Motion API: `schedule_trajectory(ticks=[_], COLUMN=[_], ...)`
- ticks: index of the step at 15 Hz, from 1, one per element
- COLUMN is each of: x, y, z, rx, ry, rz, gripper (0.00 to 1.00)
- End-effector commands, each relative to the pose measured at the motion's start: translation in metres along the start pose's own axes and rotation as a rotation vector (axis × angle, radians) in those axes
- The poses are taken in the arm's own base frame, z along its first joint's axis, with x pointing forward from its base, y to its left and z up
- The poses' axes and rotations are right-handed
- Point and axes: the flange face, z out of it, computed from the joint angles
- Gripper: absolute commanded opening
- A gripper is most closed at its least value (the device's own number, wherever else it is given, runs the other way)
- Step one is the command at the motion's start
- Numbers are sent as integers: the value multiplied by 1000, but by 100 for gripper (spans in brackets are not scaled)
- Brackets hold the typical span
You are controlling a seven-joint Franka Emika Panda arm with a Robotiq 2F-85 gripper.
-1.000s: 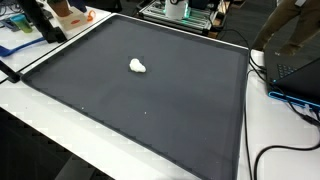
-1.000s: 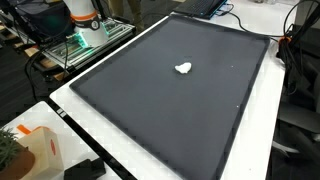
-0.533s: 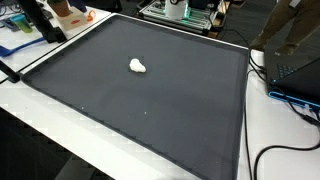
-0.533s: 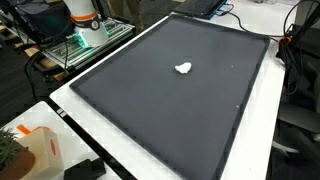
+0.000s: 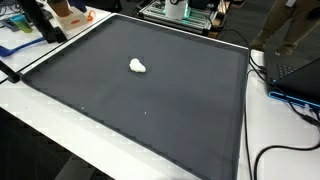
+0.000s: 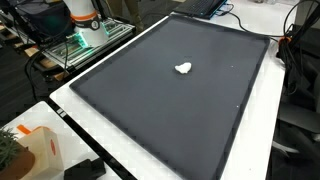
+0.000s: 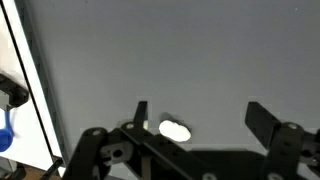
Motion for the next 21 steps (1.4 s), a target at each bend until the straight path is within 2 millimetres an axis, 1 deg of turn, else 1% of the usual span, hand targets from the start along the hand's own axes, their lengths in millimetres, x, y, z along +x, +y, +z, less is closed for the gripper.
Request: schedule_trajectory(ticks=[1,3,5,6,8,10,13,16,17,18,19,21], x=[0,12,32,41,55,64,67,60,63,61,60,60], y=[0,4,13,20,35,48,61,70,68,71,73,72], z=[-1,-2,-6,-5,7,31,74,119,93,107,115,120], rx=[0,42,105,140,173,181,166,132,148,141,140,143], ry=[-1,64,188,237,298,300,251,154,196,167,152,142], rz=[0,-20,-47,-49,-32,-22,-16,4,-12,-4,-2,-1], gripper=[100,100,100,100,100,100,100,100,100,100,100,100])
